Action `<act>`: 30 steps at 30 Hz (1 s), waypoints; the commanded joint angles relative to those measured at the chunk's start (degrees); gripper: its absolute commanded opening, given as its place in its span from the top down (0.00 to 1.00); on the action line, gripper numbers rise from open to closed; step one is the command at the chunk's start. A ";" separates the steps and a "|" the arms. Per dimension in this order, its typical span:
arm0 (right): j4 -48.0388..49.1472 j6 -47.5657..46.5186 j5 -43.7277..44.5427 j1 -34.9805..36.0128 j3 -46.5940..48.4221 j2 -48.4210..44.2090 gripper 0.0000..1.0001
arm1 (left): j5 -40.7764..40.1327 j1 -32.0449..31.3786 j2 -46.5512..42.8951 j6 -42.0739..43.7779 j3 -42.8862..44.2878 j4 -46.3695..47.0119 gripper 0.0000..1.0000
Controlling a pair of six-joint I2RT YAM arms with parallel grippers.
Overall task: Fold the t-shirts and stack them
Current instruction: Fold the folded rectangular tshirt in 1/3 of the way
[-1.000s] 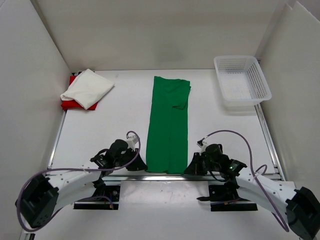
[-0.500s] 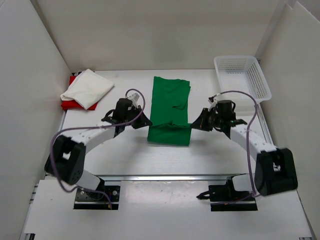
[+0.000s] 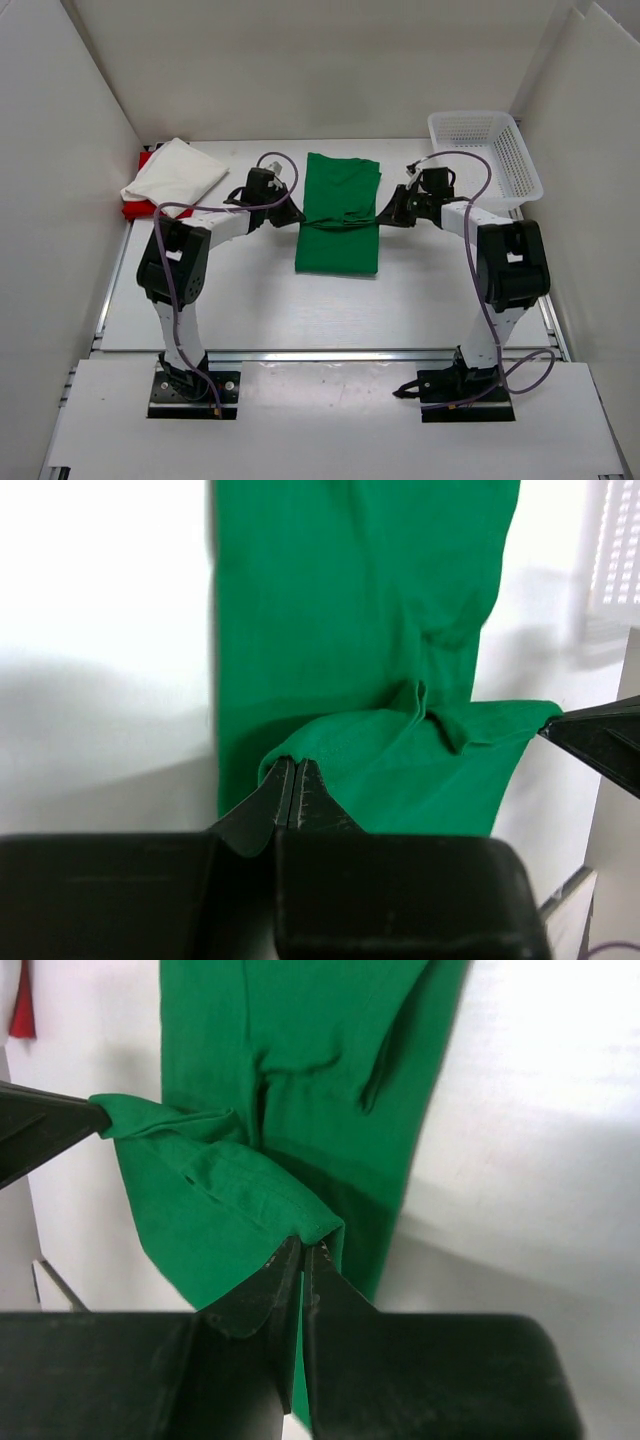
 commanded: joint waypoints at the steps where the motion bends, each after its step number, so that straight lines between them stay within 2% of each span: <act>1: 1.67 -1.96 -0.58 -1.22 4.48 3.52 1.00 | -0.18 0.85 2.51 0.55 4.50 0.92 1.00; 4: 0.80 -2.04 -0.41 -1.74 7.11 7.13 1.00 | -0.08 1.02 6.91 -0.06 7.84 -0.22 1.00; 7: 0.62 -2.13 0.29 -1.66 8.52 9.33 1.00 | 1.23 2.16 8.67 -1.98 7.58 1.88 0.93; 9: 0.10 -2.22 0.11 -2.10 10.10 10.04 0.97 | 4.90 3.21 7.46 -4.01 4.08 9.41 0.79; 11: 0.00 -2.22 0.03 -2.10 9.67 8.90 0.90 | 5.63 3.83 5.34 -7.17 0.91 13.91 0.72; 12: 0.53 -2.40 0.29 -2.10 9.15 7.15 0.84 | 5.11 4.27 3.07 -7.36 -0.58 15.67 0.70; 17: 0.44 -3.97 6.17 0.88 6.42 -2.25 0.52 | 2.82 3.31 -4.85 -6.31 -2.25 13.49 0.69; 18: 0.18 -4.24 8.53 1.58 5.63 -3.32 0.52 | 2.30 2.78 -7.04 -6.04 -3.39 13.84 0.68; 19: 0.53 -4.68 9.86 3.33 4.32 -4.72 0.58 | 1.07 1.21 -8.80 -5.52 -5.15 14.36 0.68; 20: 1.31 -4.68 9.87 4.65 3.18 -5.08 0.71 | 0.80 -0.63 -10.29 -5.42 -7.51 14.89 0.67; 21: 1.76 -5.21 9.70 5.54 3.08 -5.00 0.76 | 0.27 -1.52 -10.57 -4.90 -8.75 14.90 0.68; 23: 1.42 -5.65 8.30 8.43 4.38 -2.37 0.99 | -0.26 -5.73 -10.84 -5.60 -14.54 18.56 0.69; 25: -0.51 -6.44 8.55 10.37 6.58 0.61 1.00 | -0.34 -7.49 -9.44 -6.04 -17.45 20.52 0.72; 30: -2.10 -7.32 7.24 13.80 12.38 7.82 1.00 | 2.20 -7.42 -3.90 -6.13 -19.84 21.75 0.77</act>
